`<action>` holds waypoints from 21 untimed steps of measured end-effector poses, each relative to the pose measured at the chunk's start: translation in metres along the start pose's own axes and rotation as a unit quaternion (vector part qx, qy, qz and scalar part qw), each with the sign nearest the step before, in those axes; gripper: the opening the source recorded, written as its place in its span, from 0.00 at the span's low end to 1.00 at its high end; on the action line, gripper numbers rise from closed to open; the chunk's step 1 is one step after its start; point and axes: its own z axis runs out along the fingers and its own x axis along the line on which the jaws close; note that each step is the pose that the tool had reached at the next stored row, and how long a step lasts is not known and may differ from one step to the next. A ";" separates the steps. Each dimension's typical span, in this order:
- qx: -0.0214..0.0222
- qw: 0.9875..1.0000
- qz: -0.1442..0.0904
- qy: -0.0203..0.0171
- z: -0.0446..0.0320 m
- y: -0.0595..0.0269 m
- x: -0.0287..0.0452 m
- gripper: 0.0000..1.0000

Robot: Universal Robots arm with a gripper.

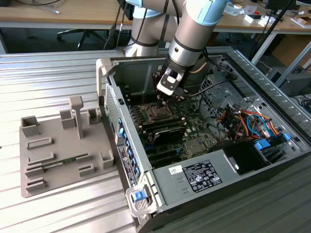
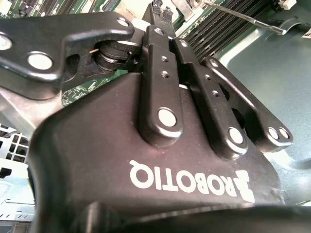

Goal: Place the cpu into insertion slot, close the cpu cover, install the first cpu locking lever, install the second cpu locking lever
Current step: 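Install the first cpu locking lever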

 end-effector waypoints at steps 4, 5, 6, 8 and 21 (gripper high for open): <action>0.000 1.000 -0.003 0.000 0.0000 0.0000 0.0000 0.10; 0.000 1.000 -0.004 0.000 0.0000 0.0000 0.0000 0.10; 0.000 1.000 -0.005 0.000 0.0000 0.0000 0.0000 0.10; 0.000 1.000 -0.007 0.000 0.0000 0.0000 0.0000 0.10; 0.001 1.000 -0.016 -0.001 0.0000 0.0000 0.0000 0.10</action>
